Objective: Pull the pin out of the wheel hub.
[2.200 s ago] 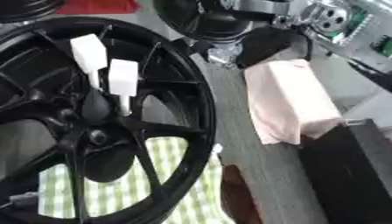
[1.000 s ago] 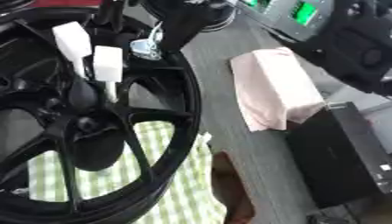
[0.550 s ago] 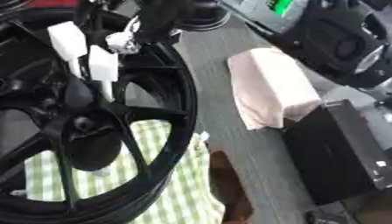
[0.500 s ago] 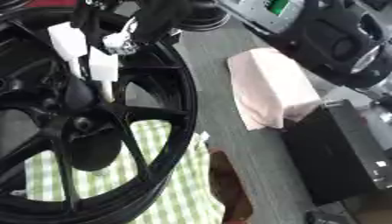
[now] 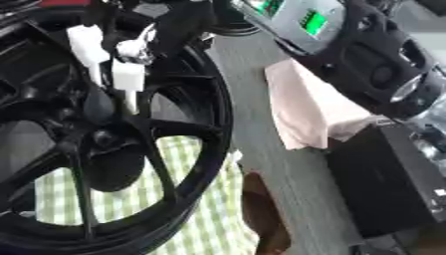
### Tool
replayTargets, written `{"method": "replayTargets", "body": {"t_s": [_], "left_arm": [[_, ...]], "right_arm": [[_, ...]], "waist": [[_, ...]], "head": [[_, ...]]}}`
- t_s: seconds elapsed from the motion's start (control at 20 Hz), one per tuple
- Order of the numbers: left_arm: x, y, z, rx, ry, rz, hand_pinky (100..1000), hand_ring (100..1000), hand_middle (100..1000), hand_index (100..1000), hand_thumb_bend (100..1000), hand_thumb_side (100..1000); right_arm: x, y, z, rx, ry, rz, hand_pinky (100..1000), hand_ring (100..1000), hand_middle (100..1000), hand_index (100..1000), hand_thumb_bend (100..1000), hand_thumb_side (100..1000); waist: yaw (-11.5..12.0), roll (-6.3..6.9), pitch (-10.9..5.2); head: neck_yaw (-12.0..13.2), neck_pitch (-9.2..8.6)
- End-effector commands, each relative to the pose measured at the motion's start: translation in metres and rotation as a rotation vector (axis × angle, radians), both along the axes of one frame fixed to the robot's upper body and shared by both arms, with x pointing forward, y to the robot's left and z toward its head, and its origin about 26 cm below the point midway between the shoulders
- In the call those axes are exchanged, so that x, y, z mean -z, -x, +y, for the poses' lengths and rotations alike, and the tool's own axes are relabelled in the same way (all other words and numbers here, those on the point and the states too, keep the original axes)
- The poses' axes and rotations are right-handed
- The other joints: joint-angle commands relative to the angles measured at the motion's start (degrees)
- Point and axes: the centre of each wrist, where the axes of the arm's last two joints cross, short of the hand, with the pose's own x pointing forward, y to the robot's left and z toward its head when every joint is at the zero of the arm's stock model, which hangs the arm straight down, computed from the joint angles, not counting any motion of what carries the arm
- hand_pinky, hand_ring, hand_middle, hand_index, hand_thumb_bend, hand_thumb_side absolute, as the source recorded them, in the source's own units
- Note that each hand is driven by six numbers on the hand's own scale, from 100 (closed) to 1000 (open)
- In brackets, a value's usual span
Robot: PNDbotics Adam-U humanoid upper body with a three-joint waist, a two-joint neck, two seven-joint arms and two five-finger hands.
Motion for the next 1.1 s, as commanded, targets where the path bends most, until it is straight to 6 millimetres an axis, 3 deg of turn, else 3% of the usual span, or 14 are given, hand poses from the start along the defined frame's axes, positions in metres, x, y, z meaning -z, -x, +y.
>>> {"method": "replayTargets", "body": {"t_s": [0.05,1.1], "left_arm": [[-0.009,0.002,0.001,0.001,-0.019,-0.028,860,631,605,753,418,598],[-0.009,0.001,-0.001,0.0,-0.014,-0.034,862,631,604,752,410,605]], "right_arm": [[-0.007,0.003,-0.004,0.025,0.017,-0.038,1000,1000,785,916,100,614],[0.011,-0.012,-0.021,0.137,0.089,0.004,1000,1000,807,927,100,658]], "waist": [[-0.01,0.34,-0.74],[0.72,-0.15,1.0]], "head": [[0.13,0.33],[-0.51,0.33]]}}
